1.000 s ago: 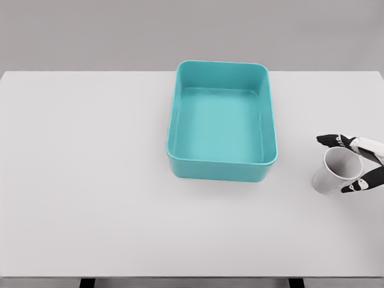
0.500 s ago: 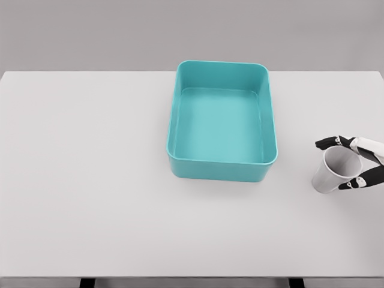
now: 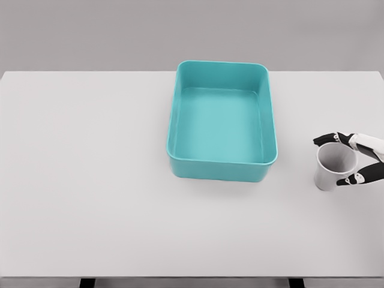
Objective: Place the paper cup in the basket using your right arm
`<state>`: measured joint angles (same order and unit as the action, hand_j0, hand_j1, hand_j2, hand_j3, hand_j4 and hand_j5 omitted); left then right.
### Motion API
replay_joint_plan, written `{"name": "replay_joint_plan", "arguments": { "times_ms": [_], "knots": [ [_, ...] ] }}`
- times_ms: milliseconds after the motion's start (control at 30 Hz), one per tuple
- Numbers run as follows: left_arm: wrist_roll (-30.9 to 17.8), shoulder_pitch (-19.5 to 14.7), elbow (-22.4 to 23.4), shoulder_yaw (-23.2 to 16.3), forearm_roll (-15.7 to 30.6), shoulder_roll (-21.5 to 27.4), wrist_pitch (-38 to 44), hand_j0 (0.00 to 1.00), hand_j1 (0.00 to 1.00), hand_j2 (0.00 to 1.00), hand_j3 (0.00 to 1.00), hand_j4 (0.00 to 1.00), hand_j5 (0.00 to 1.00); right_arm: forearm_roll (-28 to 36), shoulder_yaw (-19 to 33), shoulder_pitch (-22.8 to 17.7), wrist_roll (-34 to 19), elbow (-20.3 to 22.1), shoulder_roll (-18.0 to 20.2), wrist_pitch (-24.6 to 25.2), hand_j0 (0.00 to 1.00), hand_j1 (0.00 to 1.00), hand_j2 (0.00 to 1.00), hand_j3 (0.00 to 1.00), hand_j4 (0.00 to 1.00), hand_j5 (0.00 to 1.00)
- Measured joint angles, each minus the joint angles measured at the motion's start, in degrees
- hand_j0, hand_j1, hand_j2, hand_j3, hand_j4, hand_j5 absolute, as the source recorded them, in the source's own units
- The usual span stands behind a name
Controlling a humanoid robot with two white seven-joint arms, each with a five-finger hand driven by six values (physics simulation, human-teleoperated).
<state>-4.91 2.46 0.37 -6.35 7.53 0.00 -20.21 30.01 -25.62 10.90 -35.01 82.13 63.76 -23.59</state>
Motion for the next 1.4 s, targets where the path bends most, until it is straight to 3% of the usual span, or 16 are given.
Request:
{"name": "replay_joint_plan", "arguments": {
  "times_ms": [100, 267, 833, 1400],
  "knots": [
    [0.0, 0.0, 0.0, 0.0, 0.0, 0.0, 0.02, 1.0, 1.0, 1.0, 1.0, 1.0, 1.0, 0.01, 0.06, -0.09, 0.0, 0.18, -0.23, -0.44, 0.85, 0.85, 0.85, 0.85, 0.85, 0.85],
    [0.0, 0.0, 0.0, 0.0, 0.0, 0.0, 0.01, 1.0, 1.0, 1.0, 1.0, 1.0, 1.0, 0.05, 0.19, -0.09, 0.0, 0.26, -0.37, -0.69, 0.72, 0.72, 0.72, 0.72, 0.72, 0.72],
    [0.0, 0.09, 0.0, 0.0, 0.0, 0.0, 0.0, 1.0, 1.0, 1.0, 1.0, 1.0, 1.0, 5.12, 0.51, 1.23, 0.0, 0.28, -0.56, -2.53, 0.74, 0.74, 0.74, 0.74, 0.74, 0.74],
    [0.0, 0.0, 0.0, 0.0, 0.0, 0.0, 0.0, 1.0, 1.0, 1.0, 1.0, 1.0, 1.0, 5.76, 1.68, 4.83, -0.01, 1.54, -2.72, -3.15, 0.74, 0.74, 0.74, 0.74, 0.74, 0.74]
  ]
}}
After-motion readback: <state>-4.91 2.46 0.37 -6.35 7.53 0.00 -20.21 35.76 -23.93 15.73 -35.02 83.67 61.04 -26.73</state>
